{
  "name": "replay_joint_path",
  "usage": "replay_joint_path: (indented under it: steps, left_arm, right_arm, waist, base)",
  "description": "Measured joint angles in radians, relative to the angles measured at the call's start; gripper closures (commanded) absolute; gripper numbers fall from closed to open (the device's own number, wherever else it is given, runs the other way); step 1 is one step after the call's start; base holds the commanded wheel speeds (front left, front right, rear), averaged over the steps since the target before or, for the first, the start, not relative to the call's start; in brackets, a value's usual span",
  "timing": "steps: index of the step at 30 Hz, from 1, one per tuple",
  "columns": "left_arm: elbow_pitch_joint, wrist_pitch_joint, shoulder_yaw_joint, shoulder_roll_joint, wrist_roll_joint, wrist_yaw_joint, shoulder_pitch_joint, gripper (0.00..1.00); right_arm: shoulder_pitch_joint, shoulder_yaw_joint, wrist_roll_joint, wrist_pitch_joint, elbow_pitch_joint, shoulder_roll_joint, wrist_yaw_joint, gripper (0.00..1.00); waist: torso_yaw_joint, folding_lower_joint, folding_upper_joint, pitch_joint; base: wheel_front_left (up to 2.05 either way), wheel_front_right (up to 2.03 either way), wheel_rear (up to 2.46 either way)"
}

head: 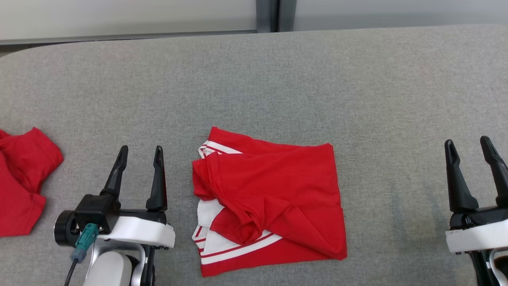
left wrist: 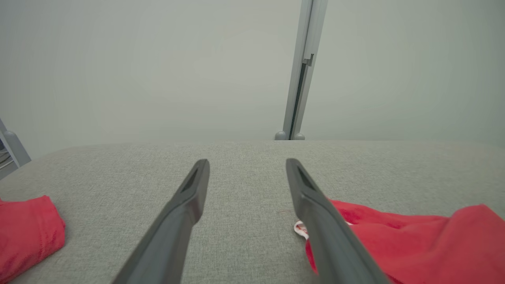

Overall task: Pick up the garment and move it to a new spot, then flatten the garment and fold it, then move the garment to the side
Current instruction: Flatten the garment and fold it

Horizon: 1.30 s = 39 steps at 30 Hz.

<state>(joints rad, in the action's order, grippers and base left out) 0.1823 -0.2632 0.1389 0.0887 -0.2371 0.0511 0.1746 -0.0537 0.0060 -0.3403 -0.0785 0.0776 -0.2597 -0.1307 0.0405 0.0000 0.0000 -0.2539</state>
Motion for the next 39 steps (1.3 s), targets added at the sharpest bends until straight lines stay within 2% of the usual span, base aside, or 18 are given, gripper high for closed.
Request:
replay_joint_path:
  steps: [12,13,14,15,19,29,34,39]
  left_arm:
    - [0.001,0.009,0.004,0.01,-0.001,0.012,-0.02,0.0]
    - [0.001,0.009,0.005,0.012,-0.001,0.013,-0.02,0.0]
    - [0.0,0.009,0.006,0.013,-0.002,0.015,-0.02,0.0]
    - [0.0,0.009,0.007,0.014,-0.002,0.016,-0.02,0.0]
    - [-0.005,0.011,0.015,0.014,-0.002,0.016,-0.017,0.0]
    - [0.004,0.007,0.045,-0.002,-0.007,0.01,0.037,0.0]
    - [0.013,0.006,0.057,-0.01,-0.011,0.007,0.047,0.0]
    - [0.019,0.003,0.059,-0.014,-0.013,0.007,0.057,0.0]
  right_arm:
    - [0.03,-0.006,0.008,0.032,0.031,0.016,0.0,0.0]
    - [0.03,-0.006,0.008,0.035,0.031,0.016,0.0,0.38]
    - [0.03,-0.005,0.008,0.035,0.031,0.016,0.0,0.95]
    - [0.03,-0.001,0.008,0.04,0.029,0.014,0.0,1.0]
    - [0.03,0.05,-0.001,0.06,0.01,-0.004,0.0,1.0]
    - [-0.152,0.492,-0.108,0.05,-0.173,-0.041,0.0,1.0]
    - [-0.233,0.644,-0.179,0.027,-0.272,-0.054,0.0,1.0]
    - [-0.277,0.761,-0.251,0.017,-0.31,-0.092,0.0,1.0]
  waist:
    - [0.0,0.0,0.0,0.027]
    - [0.002,0.0,0.0,0.028]
    - [0.003,0.0,0.0,0.029]
    - [0.005,0.0,0.0,0.029]
    - [0.018,0.0001,0.0,0.025]
    - [0.079,0.0,0.0,-0.013]
    - [0.109,0.0,0.0,-0.028]
    - [0.12,0.0,0.0,-0.036]
  base:
    - [0.0,0.0,0.0]
    - [0.0,0.0,0.0]
    - [0.0,0.0,0.0]
    - [0.0,0.0,0.0]
    - [0.0,0.0,0.0]
    - [0.0,0.0,0.0]
    - [0.0,0.0,0.0]
    - [0.0,0.0,0.0]
